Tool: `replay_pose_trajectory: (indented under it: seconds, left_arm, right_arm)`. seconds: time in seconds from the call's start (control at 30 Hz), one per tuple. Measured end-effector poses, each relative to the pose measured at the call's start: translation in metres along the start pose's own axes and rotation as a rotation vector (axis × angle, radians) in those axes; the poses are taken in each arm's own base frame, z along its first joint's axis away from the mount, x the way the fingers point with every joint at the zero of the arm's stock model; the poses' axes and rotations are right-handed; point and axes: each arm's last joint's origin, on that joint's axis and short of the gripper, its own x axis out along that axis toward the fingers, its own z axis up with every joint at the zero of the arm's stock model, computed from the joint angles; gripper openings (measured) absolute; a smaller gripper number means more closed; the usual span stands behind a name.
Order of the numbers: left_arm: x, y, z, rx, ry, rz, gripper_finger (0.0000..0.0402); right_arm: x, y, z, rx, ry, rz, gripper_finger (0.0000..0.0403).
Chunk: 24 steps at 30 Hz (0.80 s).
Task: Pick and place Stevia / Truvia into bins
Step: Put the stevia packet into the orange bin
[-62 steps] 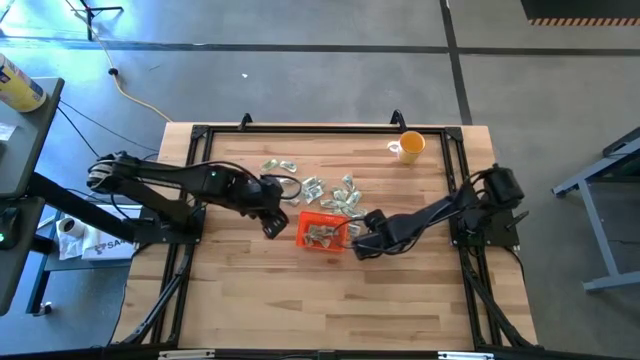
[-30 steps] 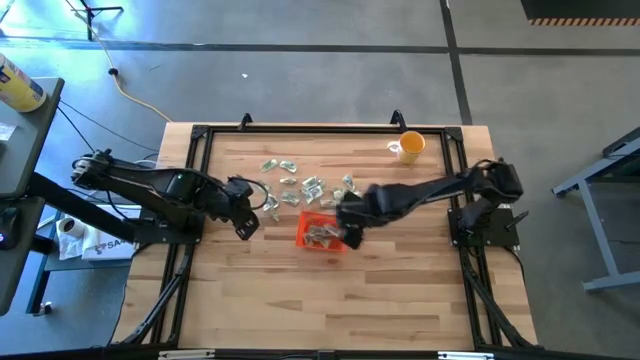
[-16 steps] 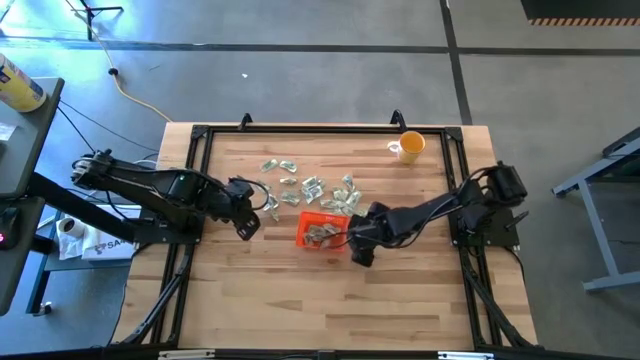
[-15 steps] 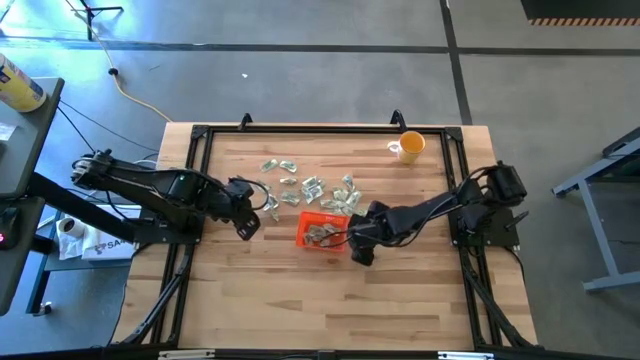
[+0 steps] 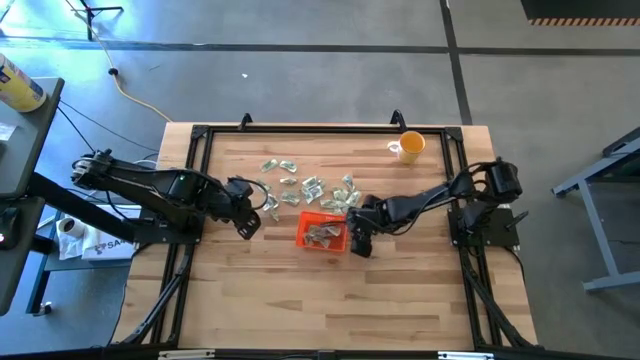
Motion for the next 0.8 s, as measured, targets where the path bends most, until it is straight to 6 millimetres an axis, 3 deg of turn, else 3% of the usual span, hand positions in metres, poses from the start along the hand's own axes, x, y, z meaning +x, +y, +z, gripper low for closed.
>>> replay_pose_trajectory:
  seconds: [0.2, 0.47, 0.6, 0.8]
  left_arm:
    - [0.000, 0.000, 0.000, -0.017, -0.003, 0.007, 0.0184]
    - [0.000, 0.003, 0.000, -0.011, -0.028, 0.047, 0.0184]
    - [0.000, 0.003, 0.000, -0.011, -0.046, 0.054, 0.0184]
    - [0.000, 0.003, 0.001, 0.009, -0.067, 0.066, 0.0184]
  right_arm:
    - [0.011, -0.004, -0.002, 0.008, 0.051, 0.005, 0.0198]
    - [-0.001, -0.001, -0.016, -0.014, 0.162, -0.051, 0.0022]
    - [-0.027, 0.002, -0.024, 0.047, 0.177, -0.084, 0.0021]
    - [-0.085, -0.002, -0.030, 0.231, 0.078, -0.157, 0.0006]
